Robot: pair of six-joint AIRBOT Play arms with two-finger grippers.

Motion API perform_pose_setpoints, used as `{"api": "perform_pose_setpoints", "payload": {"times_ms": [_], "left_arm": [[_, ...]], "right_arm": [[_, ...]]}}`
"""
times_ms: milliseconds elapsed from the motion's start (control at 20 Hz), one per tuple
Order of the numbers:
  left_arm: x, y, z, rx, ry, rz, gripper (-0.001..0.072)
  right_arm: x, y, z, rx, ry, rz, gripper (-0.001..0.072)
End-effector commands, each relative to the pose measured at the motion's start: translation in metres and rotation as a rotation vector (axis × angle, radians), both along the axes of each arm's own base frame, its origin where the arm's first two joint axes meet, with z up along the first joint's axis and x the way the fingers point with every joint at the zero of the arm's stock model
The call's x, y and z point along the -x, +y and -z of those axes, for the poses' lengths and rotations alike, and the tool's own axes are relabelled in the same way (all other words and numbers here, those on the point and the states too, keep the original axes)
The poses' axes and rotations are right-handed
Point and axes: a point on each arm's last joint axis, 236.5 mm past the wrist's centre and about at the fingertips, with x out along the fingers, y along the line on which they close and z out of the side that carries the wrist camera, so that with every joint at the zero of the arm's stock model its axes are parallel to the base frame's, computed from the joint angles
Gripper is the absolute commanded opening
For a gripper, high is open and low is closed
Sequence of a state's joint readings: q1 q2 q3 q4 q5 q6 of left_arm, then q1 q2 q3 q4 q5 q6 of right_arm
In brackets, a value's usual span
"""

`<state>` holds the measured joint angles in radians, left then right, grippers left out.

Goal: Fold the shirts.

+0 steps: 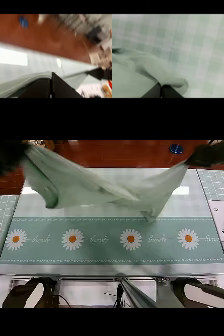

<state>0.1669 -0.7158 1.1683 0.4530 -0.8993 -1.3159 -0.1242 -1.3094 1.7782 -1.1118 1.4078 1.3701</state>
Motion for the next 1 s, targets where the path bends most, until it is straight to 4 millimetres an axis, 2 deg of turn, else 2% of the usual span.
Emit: {"api": "perform_pose_setpoints", "payload": {"times_ms": [0, 100, 200, 300, 400, 450, 550, 700, 850, 900, 950], "left_arm": [[0.078, 0.021, -0.132, -0.09, -0.36, -0.151, 0.0029], [0.12, 0.018, -0.184, -0.146, -0.514, -0.208, 0.0029], [0.158, 0.007, -0.222, -0.201, -0.639, -0.243, 0.0029], [0.189, -0.005, -0.238, -0.301, -0.709, -0.273, 0.0028], [0.211, -0.01, -0.234, -0.364, -0.661, -0.31, 0.0028], [0.219, -0.012, -0.225, -0.404, -0.623, -0.325, 0.0028], [0.237, -0.012, -0.201, -0.474, -0.522, -0.359, 0.0027], [0.258, -0.011, -0.164, -0.48, -0.359, -0.385, 0.0027], [0.263, -0.012, -0.129, -0.487, -0.203, -0.355, 0.0027], [0.26, -0.01, -0.116, -0.506, -0.145, -0.343, 0.0027], [0.254, -0.006, -0.097, -0.534, -0.057, -0.325, 0.0026]], "right_arm": [[0.04, 0.004, -0.126, -0.011, -0.375, 0.049, 0.0021], [0.077, 0.005, -0.193, -0.017, -0.573, 0.082, 0.0021], [0.122, 0.002, -0.251, -0.011, -0.757, 0.129, 0.0021], [0.162, -0.008, -0.284, 0.024, -0.865, 0.185, 0.0021], [0.202, -0.018, -0.298, 0.069, -0.916, 0.242, 0.0021], [0.22, -0.021, -0.295, 0.089, -0.909, 0.261, 0.0021], [0.25, -0.022, -0.275, 0.133, -0.838, 0.263, 0.002], [0.283, -0.022, -0.222, 0.179, -0.633, 0.247, 0.0021], [0.301, -0.021, -0.175, 0.195, -0.417, 0.223, 0.002], [0.301, -0.021, -0.161, 0.197, -0.351, 0.218, 0.002], [0.296, -0.022, -0.157, 0.202, -0.332, 0.208, 0.002]]}}
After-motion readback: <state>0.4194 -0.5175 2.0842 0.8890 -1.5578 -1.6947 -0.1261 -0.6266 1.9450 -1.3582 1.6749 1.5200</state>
